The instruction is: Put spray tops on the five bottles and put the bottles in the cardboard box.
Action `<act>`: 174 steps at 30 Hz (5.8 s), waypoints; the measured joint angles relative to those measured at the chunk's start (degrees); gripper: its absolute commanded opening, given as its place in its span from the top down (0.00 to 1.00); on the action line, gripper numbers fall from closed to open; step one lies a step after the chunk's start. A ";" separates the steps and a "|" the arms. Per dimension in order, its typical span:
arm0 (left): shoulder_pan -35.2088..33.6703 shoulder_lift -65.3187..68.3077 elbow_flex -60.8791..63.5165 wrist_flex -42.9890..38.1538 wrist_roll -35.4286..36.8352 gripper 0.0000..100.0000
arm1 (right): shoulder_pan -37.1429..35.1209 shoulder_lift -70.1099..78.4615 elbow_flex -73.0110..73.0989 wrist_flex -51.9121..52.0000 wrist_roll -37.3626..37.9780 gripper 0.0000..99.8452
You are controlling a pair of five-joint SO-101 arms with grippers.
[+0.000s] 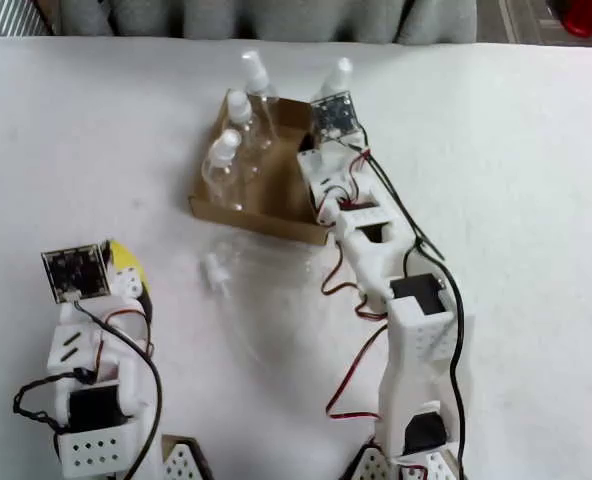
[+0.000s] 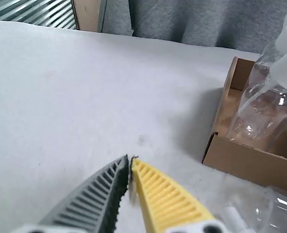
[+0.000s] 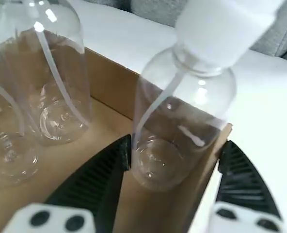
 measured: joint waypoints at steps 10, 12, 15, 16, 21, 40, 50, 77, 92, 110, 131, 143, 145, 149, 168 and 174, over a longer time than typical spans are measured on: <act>0.00 0.00 0.00 0.00 0.00 0.98 | -0.18 0.09 0.00 -9.49 -4.75 0.76; 0.00 0.00 0.00 0.00 0.00 0.98 | -0.26 0.09 0.00 -10.37 -5.01 0.76; 0.00 0.00 0.00 0.00 0.00 0.98 | -0.26 0.18 0.00 -10.73 -5.10 0.76; 0.00 0.00 0.00 0.00 0.00 0.98 | -0.18 0.18 0.00 -10.81 -5.10 0.76; 0.00 0.00 0.00 0.00 0.00 0.98 | -0.26 0.18 0.00 -10.81 -5.10 0.68; 0.00 0.00 0.00 0.00 0.00 0.98 | 0.62 -16.88 15.21 -11.16 -5.45 0.66; -0.26 0.00 0.00 0.00 0.00 0.98 | -0.44 -40.26 29.10 1.41 -5.45 0.78; -0.26 0.00 0.00 0.00 0.00 0.98 | -25.67 -84.04 48.97 43.16 -5.45 0.98; -0.35 0.00 0.00 0.00 0.00 0.98 | -26.46 -47.74 38.95 22.51 -5.45 0.98; -0.35 0.00 0.00 0.00 0.00 0.98 | -26.11 -35.43 29.10 28.04 1.23 0.98; -0.35 0.00 0.00 0.00 0.00 0.98 | -10.02 -65.76 29.36 77.54 1.32 0.98; -0.35 0.00 0.00 0.00 0.00 0.98 | -14.33 -75.78 33.58 70.51 1.32 0.98; -0.35 0.00 0.00 0.00 0.00 0.98 | -15.65 -75.78 33.85 66.73 1.32 0.98; -0.35 0.00 0.00 0.00 0.00 0.98 | -18.55 -73.23 36.04 56.88 1.32 0.98; -0.35 0.00 0.00 0.00 0.00 0.98 | -21.63 -39.56 31.56 32.26 1.32 0.98; -0.35 0.00 0.00 0.00 0.00 0.98 | -19.96 -39.47 30.86 34.64 1.49 0.98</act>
